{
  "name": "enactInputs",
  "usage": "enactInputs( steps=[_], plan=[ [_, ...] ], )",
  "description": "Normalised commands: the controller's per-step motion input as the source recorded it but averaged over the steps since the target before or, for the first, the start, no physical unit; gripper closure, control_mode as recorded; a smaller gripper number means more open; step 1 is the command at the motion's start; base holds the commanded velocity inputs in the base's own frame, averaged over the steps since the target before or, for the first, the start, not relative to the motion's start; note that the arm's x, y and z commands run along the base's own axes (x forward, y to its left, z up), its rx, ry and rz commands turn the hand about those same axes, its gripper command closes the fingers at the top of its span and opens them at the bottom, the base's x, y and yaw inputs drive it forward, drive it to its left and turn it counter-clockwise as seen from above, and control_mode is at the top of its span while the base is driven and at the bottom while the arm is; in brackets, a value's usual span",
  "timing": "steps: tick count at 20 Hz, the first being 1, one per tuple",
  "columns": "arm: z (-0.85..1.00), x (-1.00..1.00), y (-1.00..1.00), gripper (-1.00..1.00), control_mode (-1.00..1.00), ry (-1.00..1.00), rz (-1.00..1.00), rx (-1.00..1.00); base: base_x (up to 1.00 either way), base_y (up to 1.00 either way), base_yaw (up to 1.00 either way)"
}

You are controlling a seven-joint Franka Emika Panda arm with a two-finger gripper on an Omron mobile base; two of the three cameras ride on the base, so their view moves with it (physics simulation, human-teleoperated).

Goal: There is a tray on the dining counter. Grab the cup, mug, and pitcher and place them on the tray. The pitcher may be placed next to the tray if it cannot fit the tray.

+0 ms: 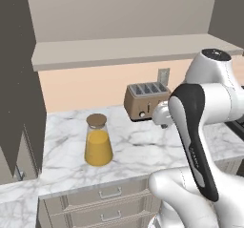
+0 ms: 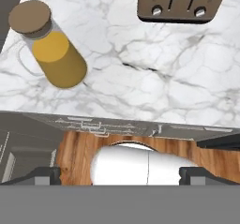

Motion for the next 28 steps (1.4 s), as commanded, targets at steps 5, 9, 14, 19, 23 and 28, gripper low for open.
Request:
enactInputs(
  steps=[5,9,14,19,23,28],
  plan=[
    [-0.06,0.00,0.96,-1.00,-1.00,0.00,-0.02,-0.06,0.00,0.00,0.00],
    [-0.15,0.02,0.59,-1.00,-1.00,0.00,0.00,0.00,0.00,0.00,0.00],
    [-0.25,0.01,0.57,-1.00,-1.00,0.00,-0.02,0.00,0.00,0.00,0.00],
    [-0.31,0.08,0.58,-1.00,-1.00,0.00,-0.09,0.04,0.00,0.00,0.00],
    [-0.24,0.17,0.12,-1.00,-1.00,0.00,-0.10,0.19,0.00,0.00,0.00],
    [-0.20,0.34,0.16,-1.00,-1.00,0.00,-0.15,0.15,0.00,0.00,0.00]
  ],
)
